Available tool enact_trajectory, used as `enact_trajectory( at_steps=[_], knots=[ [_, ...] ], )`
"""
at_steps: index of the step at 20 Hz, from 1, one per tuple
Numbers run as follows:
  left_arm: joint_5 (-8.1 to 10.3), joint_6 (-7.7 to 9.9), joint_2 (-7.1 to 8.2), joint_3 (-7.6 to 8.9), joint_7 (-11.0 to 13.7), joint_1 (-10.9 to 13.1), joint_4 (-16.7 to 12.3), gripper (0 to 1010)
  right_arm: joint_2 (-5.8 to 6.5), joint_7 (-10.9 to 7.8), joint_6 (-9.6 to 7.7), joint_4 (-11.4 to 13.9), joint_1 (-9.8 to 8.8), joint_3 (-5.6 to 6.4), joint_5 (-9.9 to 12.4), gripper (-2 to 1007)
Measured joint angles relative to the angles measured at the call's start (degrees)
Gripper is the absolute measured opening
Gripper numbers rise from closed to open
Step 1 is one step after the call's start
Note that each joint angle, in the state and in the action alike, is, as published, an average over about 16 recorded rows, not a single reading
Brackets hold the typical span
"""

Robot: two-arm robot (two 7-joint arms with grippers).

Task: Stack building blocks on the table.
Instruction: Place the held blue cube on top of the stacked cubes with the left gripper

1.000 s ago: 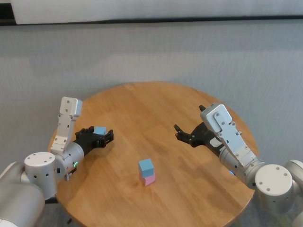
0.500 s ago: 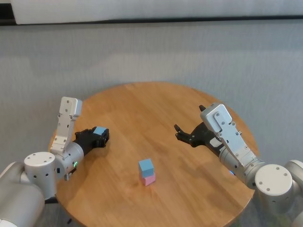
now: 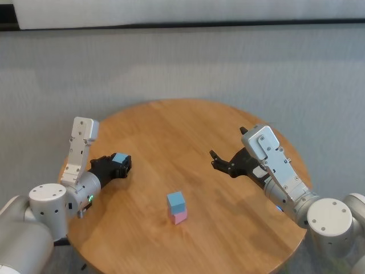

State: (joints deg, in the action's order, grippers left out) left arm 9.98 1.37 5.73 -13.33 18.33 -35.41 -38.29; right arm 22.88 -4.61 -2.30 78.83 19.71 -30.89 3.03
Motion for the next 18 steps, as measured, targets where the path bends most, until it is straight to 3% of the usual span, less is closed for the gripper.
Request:
enact_trajectory(
  at_steps=[7, 13, 18],
  knots=[
    [-0.51, 1.34, 2.36, -1.29, 2.7, 2.9, -6.2, 411, 0.0, 0.0, 0.0, 0.0, 0.0, 0.0, 0.0, 1005],
    [-0.2, 3.12, 5.79, -2.65, 6.8, 6.3, -14.8, 411, 0.0, 0.0, 0.0, 0.0, 0.0, 0.0, 0.0, 1005],
    [1.2, 4.53, 8.67, -3.33, 10.6, 8.6, -21.8, 411, 0.0, 0.0, 0.0, 0.0, 0.0, 0.0, 0.0, 1005]
  ],
)
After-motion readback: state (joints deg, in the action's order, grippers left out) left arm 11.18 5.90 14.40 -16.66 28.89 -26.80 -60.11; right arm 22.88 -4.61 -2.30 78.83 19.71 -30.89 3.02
